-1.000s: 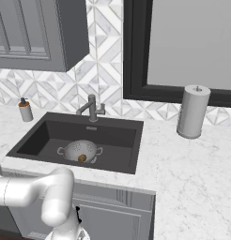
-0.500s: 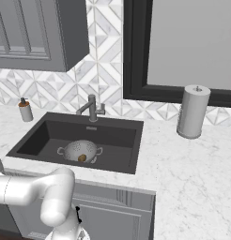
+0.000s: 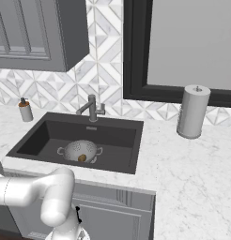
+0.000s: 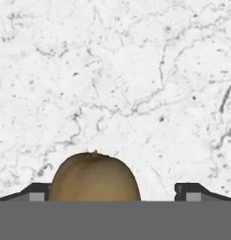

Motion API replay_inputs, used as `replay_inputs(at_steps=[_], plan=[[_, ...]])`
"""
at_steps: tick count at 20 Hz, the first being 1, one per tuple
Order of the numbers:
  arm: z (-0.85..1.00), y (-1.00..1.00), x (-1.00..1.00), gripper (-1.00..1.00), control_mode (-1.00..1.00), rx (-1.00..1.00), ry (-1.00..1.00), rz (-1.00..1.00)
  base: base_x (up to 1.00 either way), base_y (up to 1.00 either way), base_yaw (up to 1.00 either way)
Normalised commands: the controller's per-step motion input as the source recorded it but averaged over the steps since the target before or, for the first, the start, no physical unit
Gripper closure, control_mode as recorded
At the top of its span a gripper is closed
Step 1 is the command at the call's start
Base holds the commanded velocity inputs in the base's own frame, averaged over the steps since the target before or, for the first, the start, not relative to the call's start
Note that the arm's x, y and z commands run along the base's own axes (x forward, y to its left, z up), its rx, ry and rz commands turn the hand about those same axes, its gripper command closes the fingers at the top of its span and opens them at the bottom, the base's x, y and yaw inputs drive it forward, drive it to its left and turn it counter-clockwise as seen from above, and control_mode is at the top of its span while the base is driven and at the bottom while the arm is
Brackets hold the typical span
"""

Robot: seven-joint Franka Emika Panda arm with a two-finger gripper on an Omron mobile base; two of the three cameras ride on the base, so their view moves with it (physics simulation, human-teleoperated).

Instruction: Put the colander in the sink, put the kiwi, kiwi in the colander, and turn on the sink faucet and pour water over the colander.

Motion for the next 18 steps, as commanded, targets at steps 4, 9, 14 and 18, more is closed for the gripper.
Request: replay_inputs(at_steps=[4,9,14,18], plan=[[-0.51,0.02,0.0,-1.0,-1.0,0.06,-0.02,0.0,0.0,0.0,0.0],[-0.23,0.09,0.0,1.0,-1.0,0.03,-0.04,0.0,0.0,0.0,0.0],[0.31,-0.3,-0.04,1.0,-1.0,0.0,-0.1,0.0,0.0,0.0,0.0],[0.85,-0.98,-0.11,1.0,-1.0,0.07,-0.09,0.0,0.0,0.0,0.0]])
